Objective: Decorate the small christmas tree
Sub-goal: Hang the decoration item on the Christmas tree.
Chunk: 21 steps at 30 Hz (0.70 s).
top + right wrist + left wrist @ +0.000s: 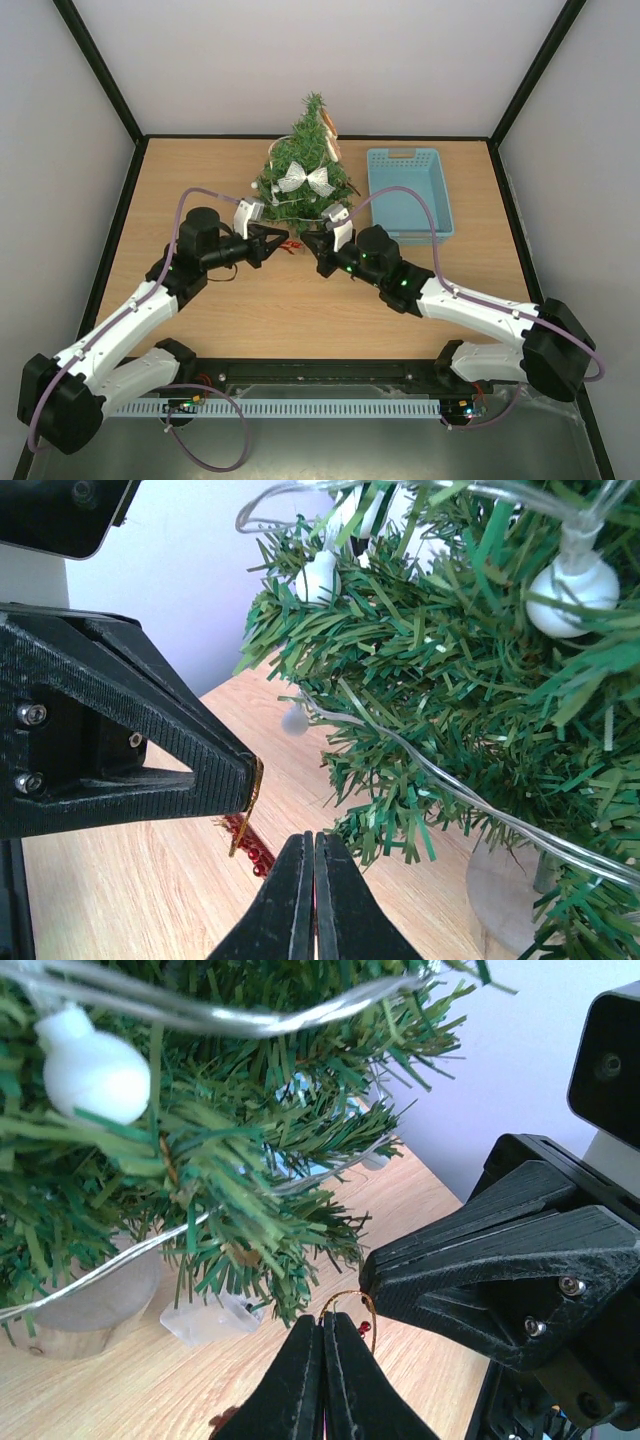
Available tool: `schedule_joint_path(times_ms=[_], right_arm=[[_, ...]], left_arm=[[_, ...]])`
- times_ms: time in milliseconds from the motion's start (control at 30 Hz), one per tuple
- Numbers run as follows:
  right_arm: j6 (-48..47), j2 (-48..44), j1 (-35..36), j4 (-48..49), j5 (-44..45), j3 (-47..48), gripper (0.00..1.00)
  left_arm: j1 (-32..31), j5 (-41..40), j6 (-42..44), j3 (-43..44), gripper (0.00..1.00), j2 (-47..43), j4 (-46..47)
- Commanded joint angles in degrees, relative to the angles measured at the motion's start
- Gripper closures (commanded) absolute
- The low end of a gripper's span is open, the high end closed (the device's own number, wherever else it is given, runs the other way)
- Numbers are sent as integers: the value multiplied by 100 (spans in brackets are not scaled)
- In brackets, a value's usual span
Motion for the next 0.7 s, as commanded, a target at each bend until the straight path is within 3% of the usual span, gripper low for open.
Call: schedule_joint_path(times_ms=[0, 267, 567, 667], right_arm=[[11, 115, 42, 229, -38, 183, 98], [106, 50, 41, -25, 136, 292, 97], [258, 59, 40, -48, -74, 385, 73], [291, 118, 37, -15, -122, 411, 71]], left_arm=[[-27, -55, -80, -142, 98, -53, 142], [-26, -244, 91, -106, 98, -1, 149], [-27, -368, 199, -50, 98, 40, 209], [-27, -397, 254, -11, 98, 67, 197]])
